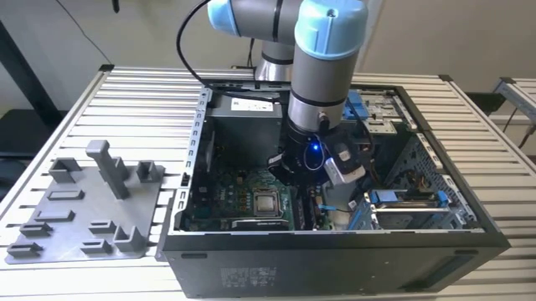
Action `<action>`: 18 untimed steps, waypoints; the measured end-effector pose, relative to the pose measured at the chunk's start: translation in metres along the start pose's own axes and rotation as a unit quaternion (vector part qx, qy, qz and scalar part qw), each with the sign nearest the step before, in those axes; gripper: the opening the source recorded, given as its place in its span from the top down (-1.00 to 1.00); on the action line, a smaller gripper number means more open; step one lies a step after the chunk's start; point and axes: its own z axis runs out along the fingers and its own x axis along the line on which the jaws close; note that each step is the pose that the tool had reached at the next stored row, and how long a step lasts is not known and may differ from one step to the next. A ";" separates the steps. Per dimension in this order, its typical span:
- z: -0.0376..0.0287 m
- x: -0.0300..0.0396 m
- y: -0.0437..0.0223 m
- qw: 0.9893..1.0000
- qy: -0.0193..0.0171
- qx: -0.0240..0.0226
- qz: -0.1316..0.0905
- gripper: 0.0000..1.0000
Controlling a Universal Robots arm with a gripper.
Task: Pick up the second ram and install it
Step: 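Insert the second ram into the second slot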
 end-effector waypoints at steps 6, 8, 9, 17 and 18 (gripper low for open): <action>-0.0002 0.0000 -0.0002 1.000 0.000 0.006 0.000 0.73; -0.0002 0.0000 -0.0001 1.000 0.000 0.006 0.000 0.73; -0.0002 0.0000 0.0000 1.000 0.000 0.006 0.000 0.73; -0.0008 0.0000 0.0007 1.000 0.000 0.007 0.000 0.73; -0.0007 0.0000 0.0008 1.000 0.000 0.007 0.000 0.73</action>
